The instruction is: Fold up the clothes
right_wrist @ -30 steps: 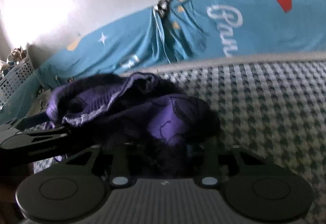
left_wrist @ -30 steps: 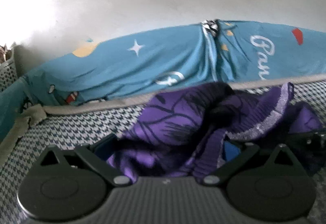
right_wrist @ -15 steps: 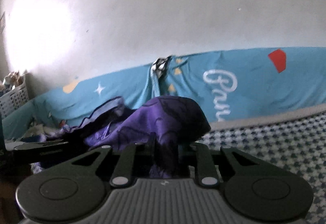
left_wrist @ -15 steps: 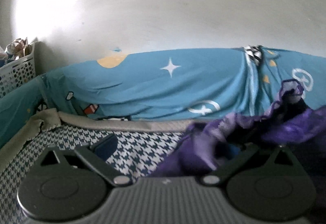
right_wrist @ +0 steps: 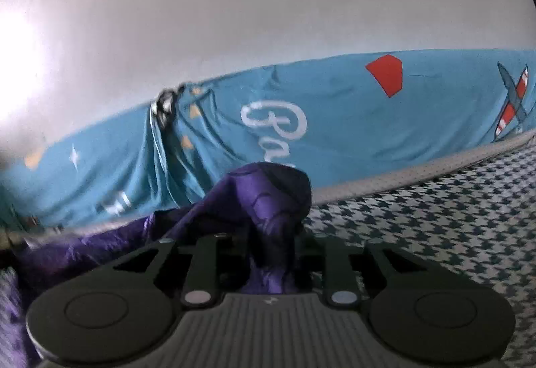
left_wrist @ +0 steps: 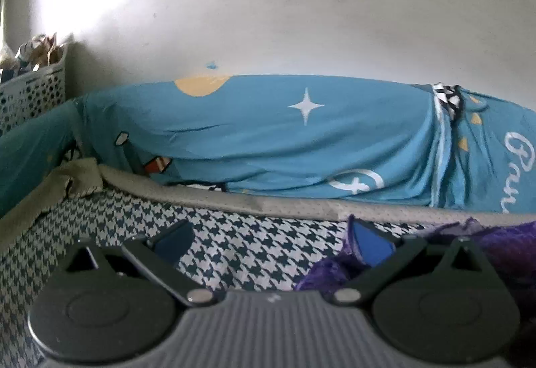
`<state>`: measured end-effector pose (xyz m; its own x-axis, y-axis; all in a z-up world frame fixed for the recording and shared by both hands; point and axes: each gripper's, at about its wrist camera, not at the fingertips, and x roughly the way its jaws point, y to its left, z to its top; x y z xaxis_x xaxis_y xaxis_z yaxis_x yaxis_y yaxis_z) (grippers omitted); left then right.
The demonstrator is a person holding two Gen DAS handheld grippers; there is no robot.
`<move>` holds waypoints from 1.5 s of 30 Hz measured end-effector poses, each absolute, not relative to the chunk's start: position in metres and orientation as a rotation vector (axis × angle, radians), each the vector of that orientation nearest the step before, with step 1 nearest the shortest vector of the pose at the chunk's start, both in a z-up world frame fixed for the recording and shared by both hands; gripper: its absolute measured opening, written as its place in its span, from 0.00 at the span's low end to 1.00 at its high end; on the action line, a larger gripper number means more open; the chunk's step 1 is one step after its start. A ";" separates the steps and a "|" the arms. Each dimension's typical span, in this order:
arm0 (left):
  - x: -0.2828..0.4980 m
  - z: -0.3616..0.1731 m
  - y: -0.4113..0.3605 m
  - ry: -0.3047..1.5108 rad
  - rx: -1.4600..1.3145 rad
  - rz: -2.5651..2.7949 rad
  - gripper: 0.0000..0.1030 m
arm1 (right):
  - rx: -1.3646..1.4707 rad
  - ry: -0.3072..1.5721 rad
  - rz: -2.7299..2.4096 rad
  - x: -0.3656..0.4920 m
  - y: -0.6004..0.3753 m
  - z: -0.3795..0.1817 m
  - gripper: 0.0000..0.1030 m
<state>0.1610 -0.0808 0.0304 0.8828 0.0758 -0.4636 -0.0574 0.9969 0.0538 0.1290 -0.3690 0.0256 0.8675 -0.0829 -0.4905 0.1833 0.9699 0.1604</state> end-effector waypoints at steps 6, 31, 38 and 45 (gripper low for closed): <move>0.152 0.039 -0.072 0.460 -0.033 0.058 1.00 | 0.209 0.510 -0.173 0.111 -0.377 0.034 0.44; 0.102 0.062 -0.021 0.525 -0.180 -0.040 1.00 | 0.197 0.638 -0.047 0.051 -0.360 0.045 0.61; 0.087 0.046 -0.024 0.598 -0.172 -0.110 1.00 | 0.197 0.662 -0.019 0.045 -0.370 0.039 0.69; 0.073 0.021 -0.053 0.662 -0.090 -0.193 1.00 | 0.249 0.702 0.018 0.047 -0.378 0.026 0.78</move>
